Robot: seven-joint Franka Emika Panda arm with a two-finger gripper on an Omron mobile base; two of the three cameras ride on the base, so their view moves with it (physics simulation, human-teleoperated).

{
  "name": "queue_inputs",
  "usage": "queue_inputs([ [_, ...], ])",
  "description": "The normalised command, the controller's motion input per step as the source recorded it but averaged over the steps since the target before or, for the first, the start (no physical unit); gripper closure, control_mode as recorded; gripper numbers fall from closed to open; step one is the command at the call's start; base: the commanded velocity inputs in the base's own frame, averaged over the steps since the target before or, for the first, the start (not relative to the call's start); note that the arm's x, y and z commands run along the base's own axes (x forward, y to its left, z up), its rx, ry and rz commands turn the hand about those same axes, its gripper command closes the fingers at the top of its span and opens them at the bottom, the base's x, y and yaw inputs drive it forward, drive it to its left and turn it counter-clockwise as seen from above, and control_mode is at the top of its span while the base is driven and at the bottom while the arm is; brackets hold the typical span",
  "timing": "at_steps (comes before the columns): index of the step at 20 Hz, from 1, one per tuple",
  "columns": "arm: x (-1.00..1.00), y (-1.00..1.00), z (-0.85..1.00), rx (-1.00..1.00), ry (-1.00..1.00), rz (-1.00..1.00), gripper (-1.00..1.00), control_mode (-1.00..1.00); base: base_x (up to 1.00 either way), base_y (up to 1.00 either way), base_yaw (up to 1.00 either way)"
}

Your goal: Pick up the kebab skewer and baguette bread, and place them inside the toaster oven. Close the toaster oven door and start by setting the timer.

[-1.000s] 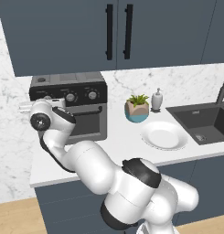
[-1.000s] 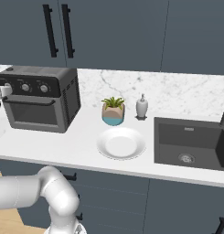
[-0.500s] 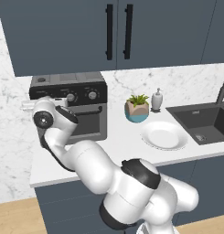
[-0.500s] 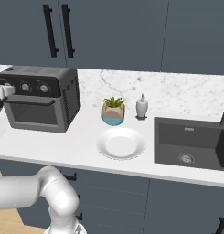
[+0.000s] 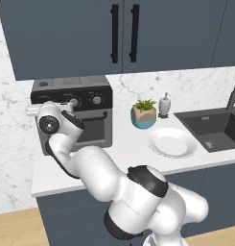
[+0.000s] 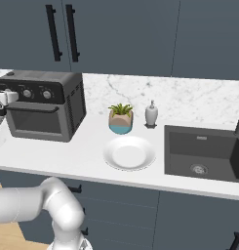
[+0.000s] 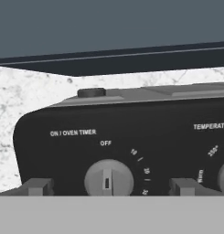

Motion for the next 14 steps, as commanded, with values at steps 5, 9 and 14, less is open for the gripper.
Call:
queue_inputs([
  [5, 0.11, 0.19, -0.04, 0.00, 0.00, 0.00, -1.00, -1.00, 0.00, 0.00, 0.00],
  [9, 0.00, 0.06, -0.08, 0.00, 0.00, 0.00, -1.00, -1.00, 0.00, 0.00, 0.00],
  [14, 0.03, -0.04, -0.03, 0.01, 0.00, 0.01, -1.00, -1.00, 0.00, 0.00, 0.00],
])
